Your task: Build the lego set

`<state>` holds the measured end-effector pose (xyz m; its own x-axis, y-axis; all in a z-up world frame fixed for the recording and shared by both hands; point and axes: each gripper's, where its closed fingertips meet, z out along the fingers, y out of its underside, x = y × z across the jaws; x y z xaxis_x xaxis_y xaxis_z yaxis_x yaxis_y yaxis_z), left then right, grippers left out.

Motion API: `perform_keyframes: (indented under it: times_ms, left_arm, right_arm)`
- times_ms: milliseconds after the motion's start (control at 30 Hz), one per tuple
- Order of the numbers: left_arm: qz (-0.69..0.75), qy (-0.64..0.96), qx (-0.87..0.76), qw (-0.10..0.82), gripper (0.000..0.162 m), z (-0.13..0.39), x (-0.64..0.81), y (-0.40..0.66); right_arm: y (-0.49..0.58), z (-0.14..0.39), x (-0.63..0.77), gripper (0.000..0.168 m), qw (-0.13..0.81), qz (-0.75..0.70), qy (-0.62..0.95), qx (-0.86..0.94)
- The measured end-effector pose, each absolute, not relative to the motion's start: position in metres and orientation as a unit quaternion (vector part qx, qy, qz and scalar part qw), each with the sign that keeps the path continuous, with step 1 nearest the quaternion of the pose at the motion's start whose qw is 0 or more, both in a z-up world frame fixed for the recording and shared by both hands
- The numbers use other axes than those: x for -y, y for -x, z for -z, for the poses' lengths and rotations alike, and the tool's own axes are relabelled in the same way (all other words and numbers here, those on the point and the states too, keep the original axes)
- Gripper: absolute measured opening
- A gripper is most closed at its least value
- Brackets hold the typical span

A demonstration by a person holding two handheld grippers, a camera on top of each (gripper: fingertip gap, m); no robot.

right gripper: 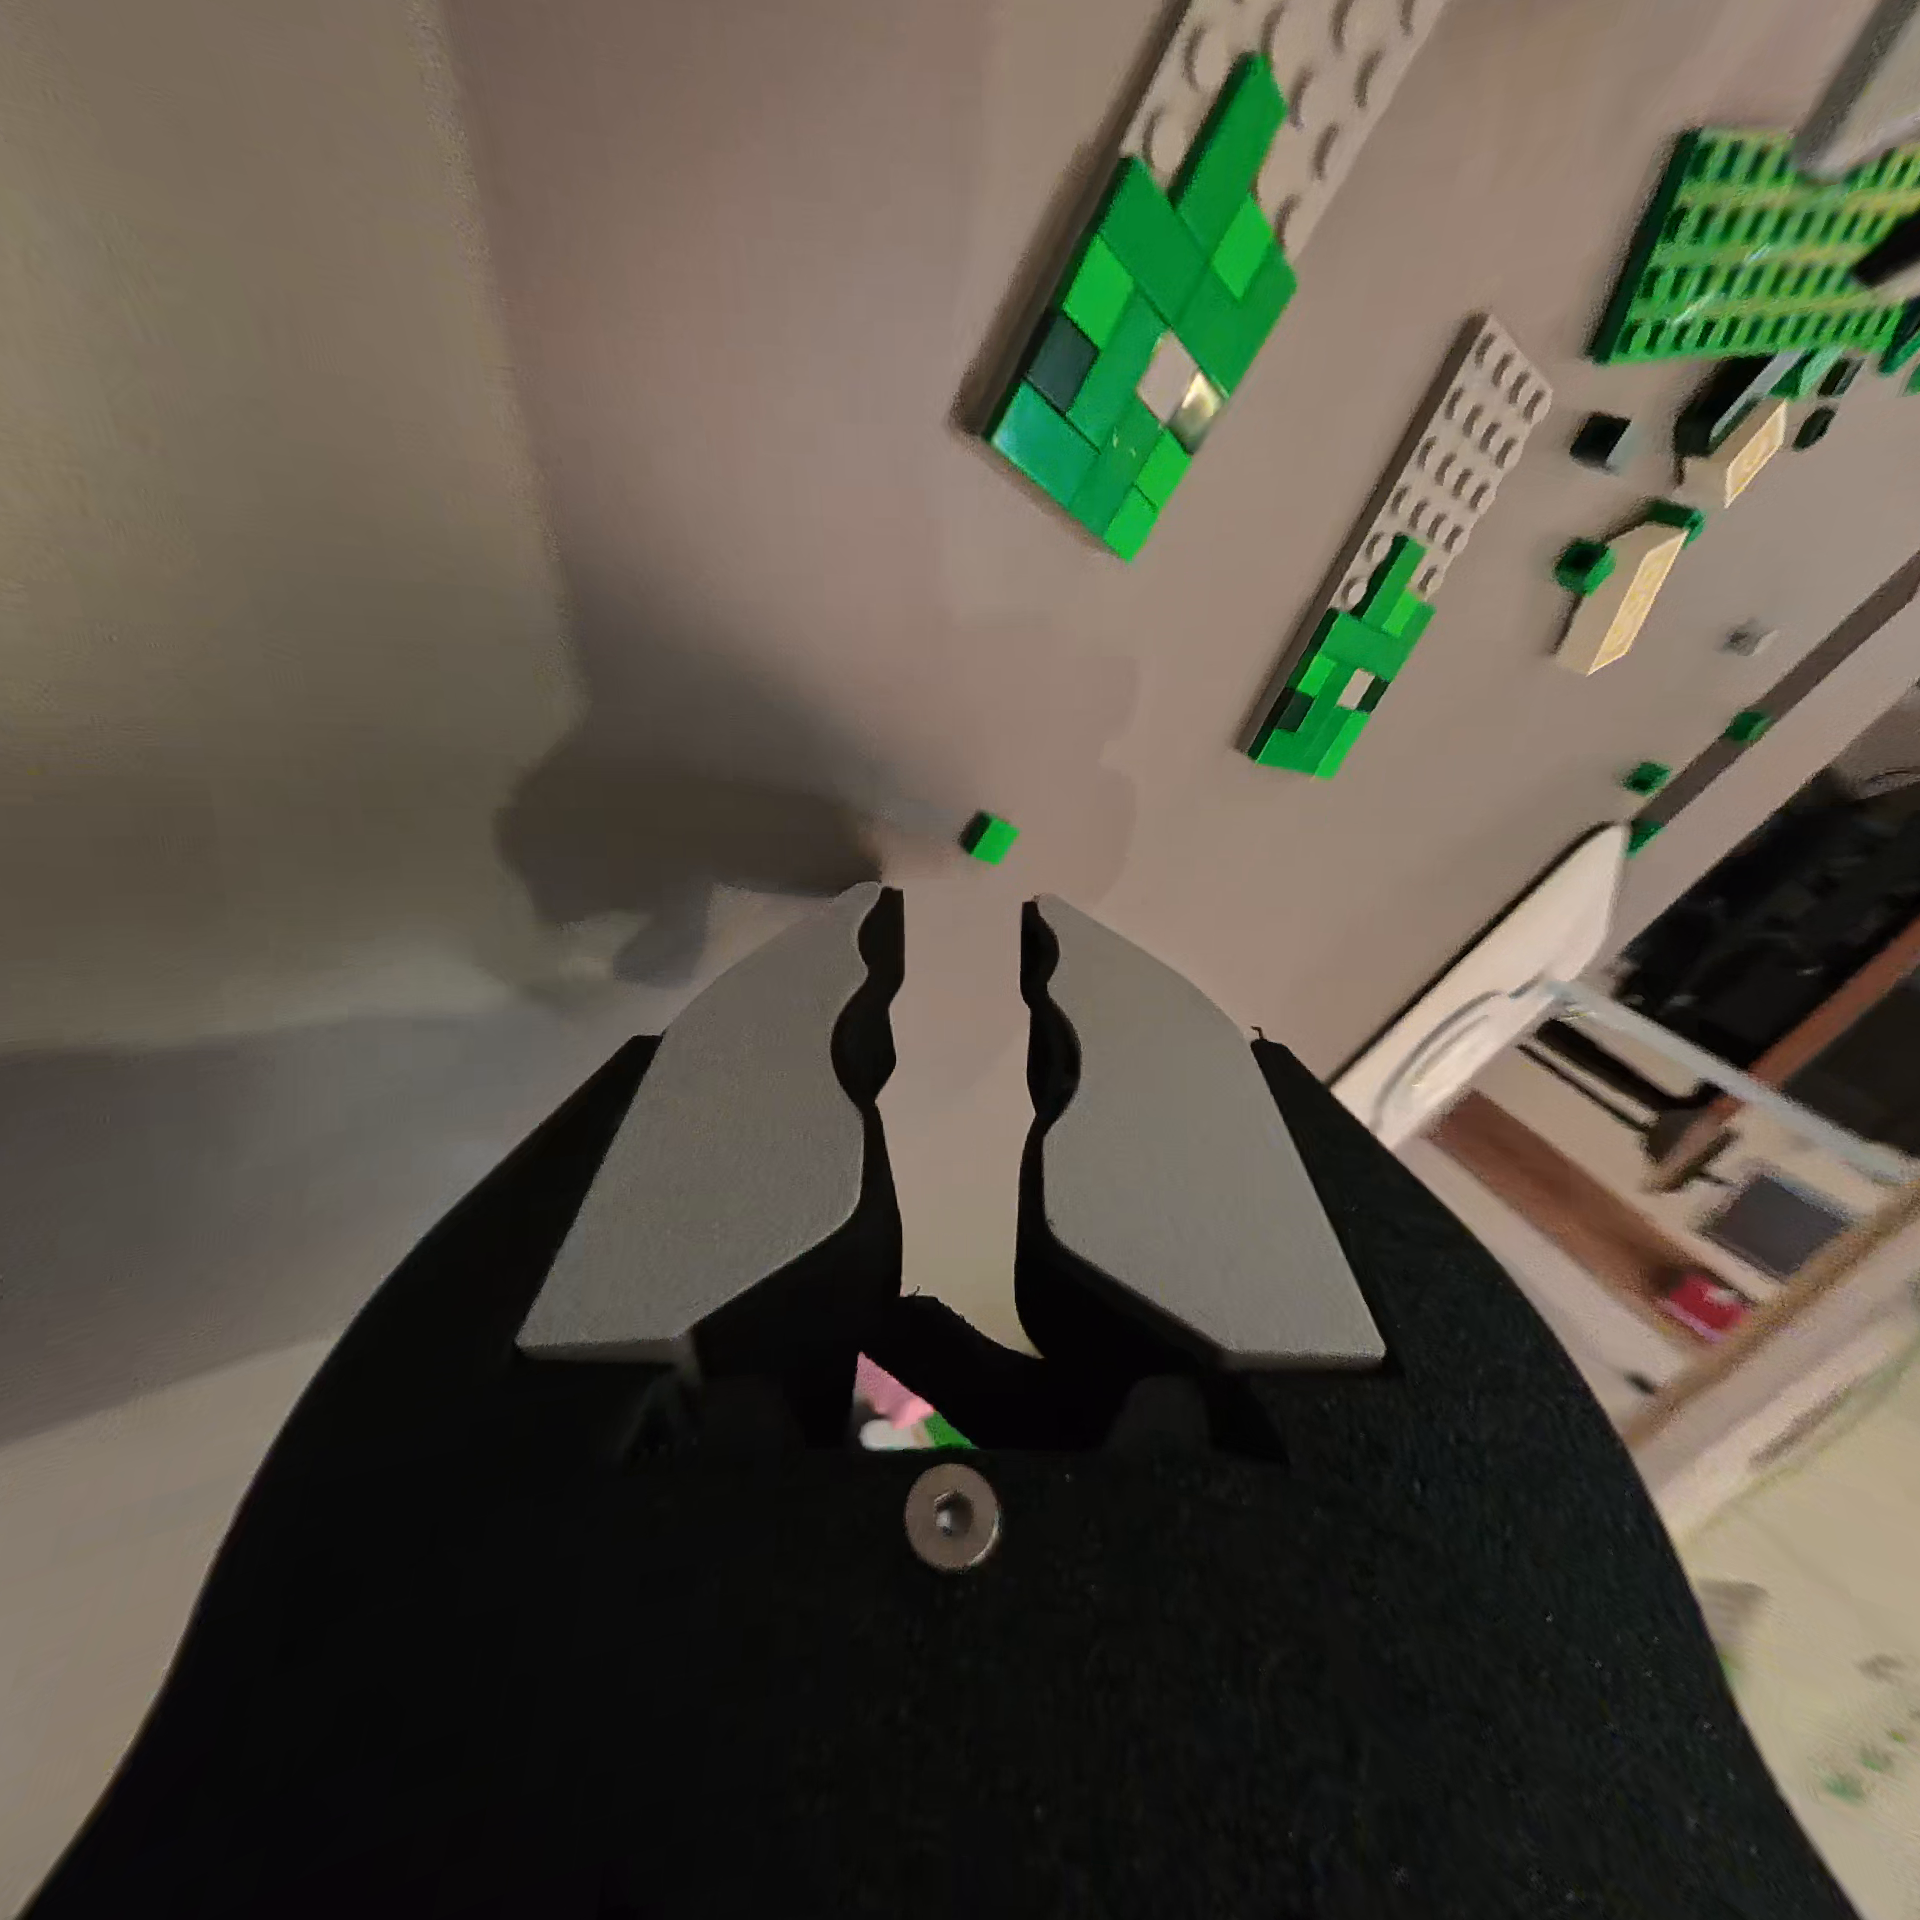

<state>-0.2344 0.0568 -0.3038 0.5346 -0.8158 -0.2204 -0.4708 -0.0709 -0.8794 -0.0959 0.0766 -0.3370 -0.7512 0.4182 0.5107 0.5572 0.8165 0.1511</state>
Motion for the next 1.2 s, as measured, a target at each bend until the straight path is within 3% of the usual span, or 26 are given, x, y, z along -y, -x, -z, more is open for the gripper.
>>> perform_keyframes:
  times_ms: [33, 133, 233, 467, 733, 833, 1200]
  left_arm:
    - [0.174, 0.718, -0.450, 0.502, 0.024, 0.303, -0.058, 0.232]
    - [0.164, 0.749, -0.438, 0.470, 0.039, 0.306, -0.071, 0.228]
    - [0.178, 0.782, -0.431, 0.412, 0.044, 0.320, -0.078, 0.222]
    - [0.164, 0.831, -0.429, 0.313, 0.054, 0.345, -0.079, 0.221]
    - [0.140, 0.840, -0.455, 0.259, 0.049, 0.345, -0.078, 0.220]
    - [0.138, 0.838, -0.457, 0.263, 0.032, 0.345, -0.078, 0.217]
    - [0.185, 0.804, -0.470, 0.314, 0.031, 0.344, -0.079, 0.215]
  right_arm:
    - [0.094, 0.336, -0.075, 0.020, 0.229, 0.125, 0.291, 0.921]
    - [0.097, 0.331, -0.064, 0.019, 0.211, 0.005, 0.400, 0.892]
    - [0.104, 0.324, -0.063, 0.017, 0.195, -0.086, 0.474, 0.854]
    - [0.113, 0.322, -0.071, 0.016, 0.168, -0.173, 0.529, 0.814]
    - [0.111, 0.332, -0.075, 0.016, 0.128, -0.183, 0.546, 0.808]
    - [0.108, 0.335, -0.074, 0.016, 0.120, -0.172, 0.540, 0.815]
    - [0.108, 0.346, -0.076, 0.007, 0.115, -0.140, 0.534, 0.826]
